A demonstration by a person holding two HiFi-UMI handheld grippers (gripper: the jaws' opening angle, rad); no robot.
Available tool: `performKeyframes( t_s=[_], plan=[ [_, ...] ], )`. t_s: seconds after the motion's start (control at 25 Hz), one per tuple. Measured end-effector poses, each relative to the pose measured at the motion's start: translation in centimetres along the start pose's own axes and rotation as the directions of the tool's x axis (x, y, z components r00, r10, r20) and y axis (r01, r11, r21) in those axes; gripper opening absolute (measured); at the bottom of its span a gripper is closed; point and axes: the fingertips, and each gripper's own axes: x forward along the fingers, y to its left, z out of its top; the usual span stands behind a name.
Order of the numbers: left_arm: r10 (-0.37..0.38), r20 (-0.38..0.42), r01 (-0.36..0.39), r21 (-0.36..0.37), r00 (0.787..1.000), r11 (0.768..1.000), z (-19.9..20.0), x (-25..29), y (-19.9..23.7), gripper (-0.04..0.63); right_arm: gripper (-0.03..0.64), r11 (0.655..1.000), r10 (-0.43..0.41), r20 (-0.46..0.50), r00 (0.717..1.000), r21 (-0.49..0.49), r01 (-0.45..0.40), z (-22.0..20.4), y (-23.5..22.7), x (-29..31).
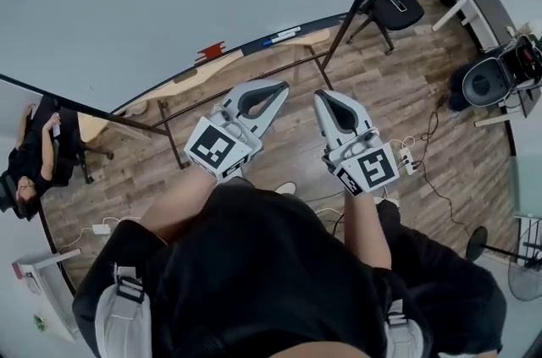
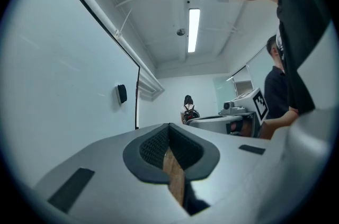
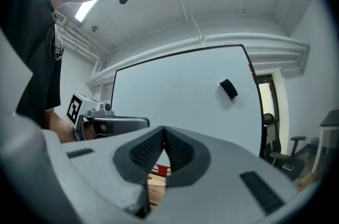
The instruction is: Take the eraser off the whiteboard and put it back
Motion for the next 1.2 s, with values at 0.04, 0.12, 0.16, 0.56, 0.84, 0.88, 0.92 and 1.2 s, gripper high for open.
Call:
performKeyframes(
  t_s=[0.04,0.12,0.16,0.56,0.84,0.88,0.92,1.2],
  plan=[
    [0.004,-0.004,-0.004,0.003,1.0,1.0,0.0,0.3,-0.4,-0.006,0.002,1.0,0.003,0.001,1.0,0.0,-0.003,0.1,-0.3,-0.4],
    [0.007,-0.01,-0.007,0.011,1.0,1.0,0.1,1.0,-0.9,-0.006,0.002,1.0,0.006,0.005,1.0,0.0,-0.006,0.3,-0.9,-0.9],
    [0.006,-0.013,-0.006,0.014,1.0,1.0,0.1,1.3,-0.9,-0.006,0.002,1.0,0.004,0.008,1.0,0.001,-0.004,0.3,-1.2,-1.0],
    [-0.044,-0.015,0.044,0.008,0.999,0.999,-0.8,4.9,2.7,-0.006,0.002,0.999,-0.052,-0.005,0.999,-0.003,0.052,-0.2,-4.9,1.9],
    [-0.094,0.016,0.093,0.014,0.995,0.996,0.1,8.2,7.0,-0.006,0.002,0.996,-0.086,-0.006,0.996,-0.022,0.086,0.7,-8.0,5.7],
    [-0.097,0.017,0.097,0.015,0.995,0.995,0.2,8.6,7.6,-0.006,0.002,0.996,-0.09,-0.005,0.996,-0.024,0.09,0.8,-8.3,6.3],
    [-0.101,0.019,0.1,0.015,0.995,0.995,0.3,8.9,8.2,-0.006,0.002,0.995,-0.095,-0.004,0.995,-0.026,0.095,0.9,-8.6,6.8],
    [-0.136,0.041,0.136,0.014,0.99,0.991,1.3,9.9,12.5,-0.006,0.002,0.993,-0.119,0.037,0.992,-0.023,0.12,2.8,-10.1,11.1]
  ],
)
